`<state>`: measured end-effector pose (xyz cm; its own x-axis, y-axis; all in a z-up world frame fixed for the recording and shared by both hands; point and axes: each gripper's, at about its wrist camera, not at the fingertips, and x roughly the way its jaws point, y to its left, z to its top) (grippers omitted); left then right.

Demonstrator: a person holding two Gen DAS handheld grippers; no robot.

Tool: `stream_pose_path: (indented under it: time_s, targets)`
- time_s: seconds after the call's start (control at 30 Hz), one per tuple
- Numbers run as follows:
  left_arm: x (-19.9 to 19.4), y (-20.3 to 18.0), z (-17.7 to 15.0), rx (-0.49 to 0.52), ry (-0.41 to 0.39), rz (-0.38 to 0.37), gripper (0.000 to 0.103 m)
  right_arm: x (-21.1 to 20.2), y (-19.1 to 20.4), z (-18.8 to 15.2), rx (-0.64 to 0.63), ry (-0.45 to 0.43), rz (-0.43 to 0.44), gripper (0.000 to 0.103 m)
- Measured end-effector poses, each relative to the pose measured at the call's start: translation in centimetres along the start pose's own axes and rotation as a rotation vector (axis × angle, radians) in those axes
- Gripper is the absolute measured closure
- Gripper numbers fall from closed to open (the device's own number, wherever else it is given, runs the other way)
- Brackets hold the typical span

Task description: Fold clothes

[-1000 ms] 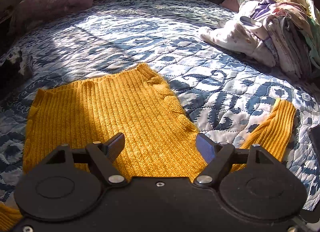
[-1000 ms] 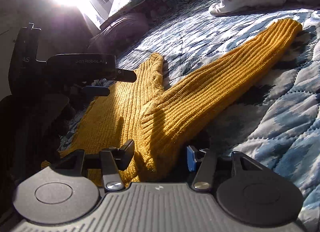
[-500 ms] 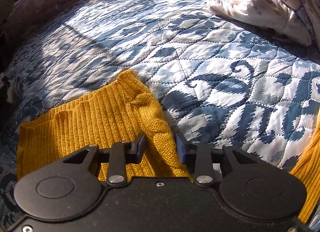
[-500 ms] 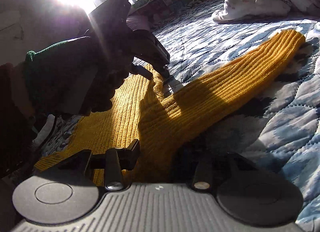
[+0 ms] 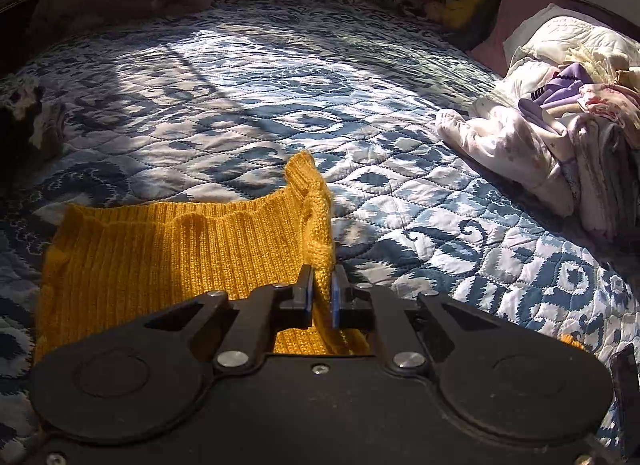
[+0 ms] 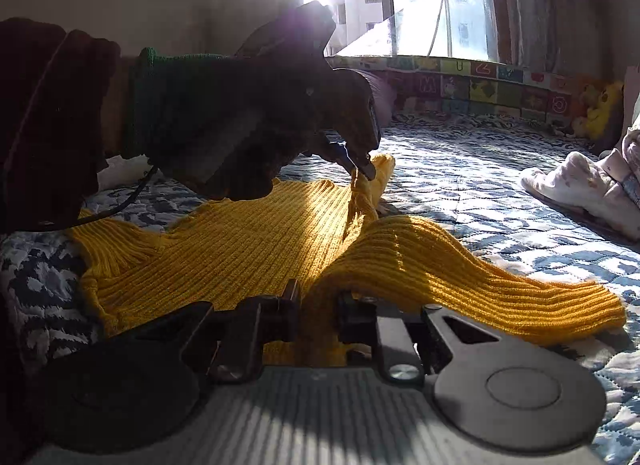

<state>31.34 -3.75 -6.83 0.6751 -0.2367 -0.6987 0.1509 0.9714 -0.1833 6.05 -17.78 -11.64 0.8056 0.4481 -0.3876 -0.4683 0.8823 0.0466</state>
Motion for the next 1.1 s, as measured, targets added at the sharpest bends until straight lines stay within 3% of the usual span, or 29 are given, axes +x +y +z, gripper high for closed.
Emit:
stream_pose_path:
  time_s: [0.23, 0.53, 0.67, 0.8, 0.97, 1.03, 1.1]
  targets:
    - [-0.4, 3.5, -1.4, -0.082, -0.017, -0.011, 0.096, 0.9, 3.1, -0.3, -0.183, 0.033, 0.017, 0.084]
    - [1.4, 5.2, -2.9, -0.14, -0.003, -0.017, 0.096, 1.6, 3.4, -0.5, -0.206, 0.073, 0.046, 0.084]
    - [1.6, 3.8, -2.5, -0.081, -0.021, -0.039, 0.096, 1.4, 3.4, -0.4, -0.202, 0.067, 0.044, 0.084]
    - [2.6, 3.7, -2.6, -0.056, 0.005, 0.054, 0.095, 2.1, 3.4, -0.8, -0.2, 0.092, 0.062, 0.084]
    - [1.2, 3.4, -2.9, -0.001, -0.033, 0.094, 0.085, 2.0, 3.2, -0.7, -0.193, 0.09, 0.068, 0.083]
    - [0.1, 3.2, -3.0, 0.022, -0.063, 0.126, 0.073, 1.9, 3.3, -0.7, -0.199, 0.084, 0.064, 0.082]
    - [-1.8, 2.7, -3.3, 0.027, -0.09, 0.078, 0.073, 1.7, 3.3, -0.5, -0.201, 0.08, 0.061, 0.08]
